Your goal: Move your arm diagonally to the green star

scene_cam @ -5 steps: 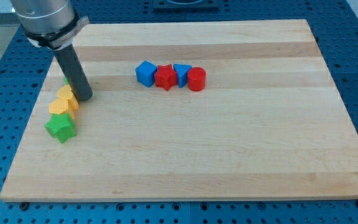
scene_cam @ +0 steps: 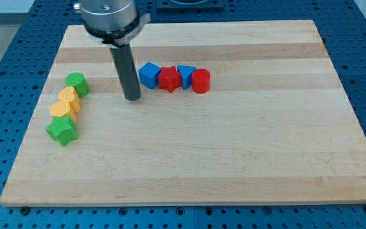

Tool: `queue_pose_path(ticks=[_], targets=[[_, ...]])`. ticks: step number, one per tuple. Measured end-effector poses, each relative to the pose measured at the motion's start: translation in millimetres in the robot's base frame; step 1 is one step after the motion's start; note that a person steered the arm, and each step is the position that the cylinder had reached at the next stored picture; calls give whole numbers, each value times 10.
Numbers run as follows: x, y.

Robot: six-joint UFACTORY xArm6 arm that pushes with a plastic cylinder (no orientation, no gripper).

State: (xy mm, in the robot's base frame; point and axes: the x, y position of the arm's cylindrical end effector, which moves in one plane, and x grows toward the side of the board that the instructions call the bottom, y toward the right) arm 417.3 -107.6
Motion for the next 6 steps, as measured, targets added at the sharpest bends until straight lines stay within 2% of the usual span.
queue_pose_path(ticks=[2,3,4,5,6], targets=[[101,23],[347,-9],[958,-59],[1199,-670],[1198,-1486]])
